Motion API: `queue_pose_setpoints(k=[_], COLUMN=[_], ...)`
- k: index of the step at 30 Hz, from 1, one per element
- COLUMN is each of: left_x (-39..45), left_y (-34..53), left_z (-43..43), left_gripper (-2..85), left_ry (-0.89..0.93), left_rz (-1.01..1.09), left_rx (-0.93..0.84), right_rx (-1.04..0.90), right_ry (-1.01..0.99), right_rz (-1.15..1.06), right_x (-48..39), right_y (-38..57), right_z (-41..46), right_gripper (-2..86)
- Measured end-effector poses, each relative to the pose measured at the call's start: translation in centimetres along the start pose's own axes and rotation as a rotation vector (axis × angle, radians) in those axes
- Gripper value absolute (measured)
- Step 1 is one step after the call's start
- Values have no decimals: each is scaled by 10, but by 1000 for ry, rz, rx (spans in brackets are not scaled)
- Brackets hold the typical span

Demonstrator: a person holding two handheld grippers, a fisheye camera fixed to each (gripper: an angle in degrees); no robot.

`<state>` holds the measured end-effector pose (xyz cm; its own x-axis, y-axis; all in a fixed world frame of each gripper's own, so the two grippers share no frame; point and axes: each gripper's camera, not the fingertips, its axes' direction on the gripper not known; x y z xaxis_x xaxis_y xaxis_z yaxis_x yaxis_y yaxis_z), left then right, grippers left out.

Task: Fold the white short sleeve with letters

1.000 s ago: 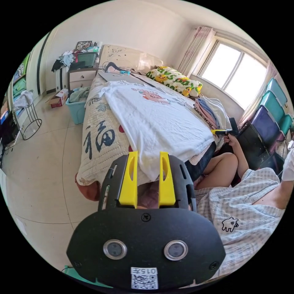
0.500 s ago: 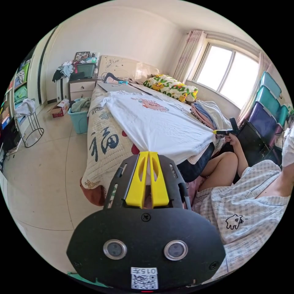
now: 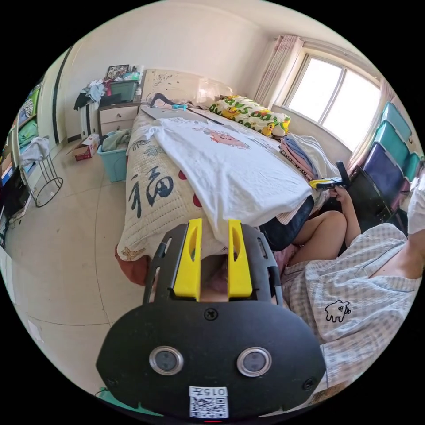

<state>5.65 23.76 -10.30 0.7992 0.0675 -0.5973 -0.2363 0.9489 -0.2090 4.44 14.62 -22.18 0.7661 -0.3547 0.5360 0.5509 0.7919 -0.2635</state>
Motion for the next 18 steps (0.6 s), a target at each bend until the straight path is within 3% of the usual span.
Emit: queue_pose_setpoints(k=[4,6,8,15,18], left_x=[-6,-3,3,-8,-24], left_y=[-13,-20,-24,-1,5], left_z=[25,35,35,-29,-26], left_gripper=[76,61,22,-5,-6], left_ry=[51,73,61,162,221], left_rz=[29,60,88,79,25], left_rx=[-119,-169,-167,130,149], right_rx=[0,-2,13,328,320], right_ry=[-15,-126,-113,-122,-150], right_rz=[18,-24,-54,-46,2], right_x=[2,-4,-14,-31,-26], right_y=[0,0,0,22,20], right_z=[-8,-15,-26,-99,-97], right_gripper=[97,12,0,-9,-9])
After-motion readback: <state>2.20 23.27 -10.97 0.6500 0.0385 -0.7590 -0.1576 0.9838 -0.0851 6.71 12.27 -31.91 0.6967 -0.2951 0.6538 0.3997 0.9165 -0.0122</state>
